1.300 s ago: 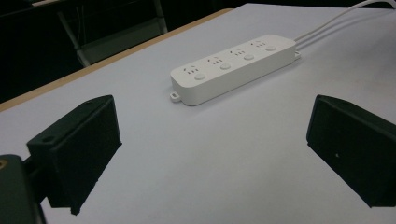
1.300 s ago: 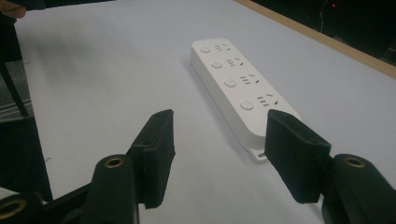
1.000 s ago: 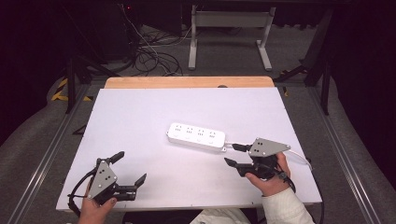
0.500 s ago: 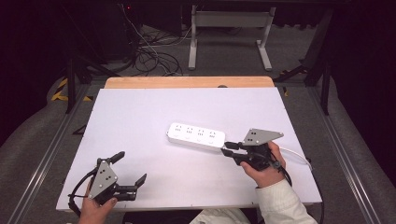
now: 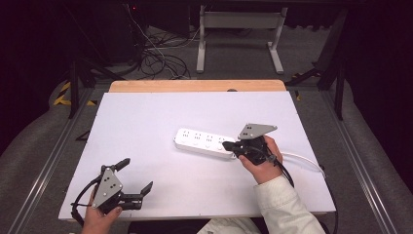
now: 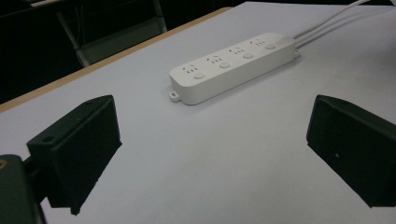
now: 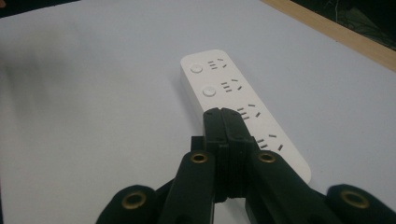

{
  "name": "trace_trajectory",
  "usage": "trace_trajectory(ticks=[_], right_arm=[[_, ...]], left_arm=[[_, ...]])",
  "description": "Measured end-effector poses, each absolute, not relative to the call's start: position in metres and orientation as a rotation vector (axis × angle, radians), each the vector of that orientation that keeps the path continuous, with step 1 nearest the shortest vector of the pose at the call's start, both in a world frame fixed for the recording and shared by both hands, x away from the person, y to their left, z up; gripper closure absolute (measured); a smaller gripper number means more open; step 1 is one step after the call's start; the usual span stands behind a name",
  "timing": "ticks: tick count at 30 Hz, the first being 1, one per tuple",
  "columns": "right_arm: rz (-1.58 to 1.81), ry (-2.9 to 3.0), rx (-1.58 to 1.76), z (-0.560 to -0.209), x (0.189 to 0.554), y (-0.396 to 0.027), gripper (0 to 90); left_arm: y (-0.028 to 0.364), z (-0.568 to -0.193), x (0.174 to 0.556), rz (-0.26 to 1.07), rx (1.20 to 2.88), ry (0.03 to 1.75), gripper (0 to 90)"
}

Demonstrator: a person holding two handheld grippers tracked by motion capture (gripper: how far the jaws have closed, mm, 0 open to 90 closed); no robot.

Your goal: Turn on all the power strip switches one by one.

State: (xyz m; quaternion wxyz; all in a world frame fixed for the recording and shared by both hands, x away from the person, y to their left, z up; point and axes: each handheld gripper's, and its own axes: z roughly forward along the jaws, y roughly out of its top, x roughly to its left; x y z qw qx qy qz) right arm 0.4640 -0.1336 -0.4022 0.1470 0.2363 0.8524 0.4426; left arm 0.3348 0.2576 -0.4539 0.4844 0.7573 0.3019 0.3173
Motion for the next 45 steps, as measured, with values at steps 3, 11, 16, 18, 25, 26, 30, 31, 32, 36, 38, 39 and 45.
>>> trace_trajectory(ticks=[3,11,16,18,25,26,30,31,32,36,38,39,45], right_arm=[[1.258,2.454,0.699,-0.407,0.471,-0.130,90.0],[1.269,2.447,0.751,-0.421,0.488,-0.121,90.0],[1.200,2.463,0.763,-0.430,0.494,-0.114,90.0],[1.179,2.459,0.760,-0.433,0.496,-0.113,90.0],[1.138,2.472,0.803,-0.445,0.503,-0.113,90.0],[1.130,2.475,0.805,-0.447,0.504,-0.112,90.0],[1.109,2.477,0.808,-0.452,0.507,-0.110,90.0],[1.107,2.476,0.810,-0.453,0.507,-0.110,90.0],[1.100,2.478,0.811,-0.454,0.508,-0.110,90.0],[1.091,2.485,0.813,-0.456,0.508,-0.108,90.0],[1.078,2.493,0.806,-0.457,0.508,-0.107,90.0],[1.077,2.492,0.803,-0.458,0.507,-0.107,90.0],[1.105,2.480,0.817,-0.460,0.507,-0.109,90.0]], left_arm=[[0.258,-0.454,0.335,0.774,1.847,0.734,3.4],[0.258,-0.454,0.335,0.773,1.846,0.734,3.4],[0.258,-0.454,0.335,0.772,1.847,0.733,3.4],[0.258,-0.454,0.335,0.773,1.847,0.733,3.4],[0.258,-0.454,0.335,0.773,1.847,0.732,3.4],[0.258,-0.454,0.335,0.774,1.847,0.732,3.4],[0.258,-0.454,0.335,0.770,1.849,0.734,3.4],[0.258,-0.454,0.335,0.773,1.848,0.733,3.4],[0.258,-0.454,0.335,0.772,1.847,0.733,3.4],[0.258,-0.454,0.335,0.773,1.848,0.732,3.4],[0.258,-0.454,0.335,0.775,1.846,0.732,3.4],[0.258,-0.454,0.335,0.775,1.846,0.732,3.4],[0.258,-0.454,0.335,0.774,1.845,0.733,3.4]])
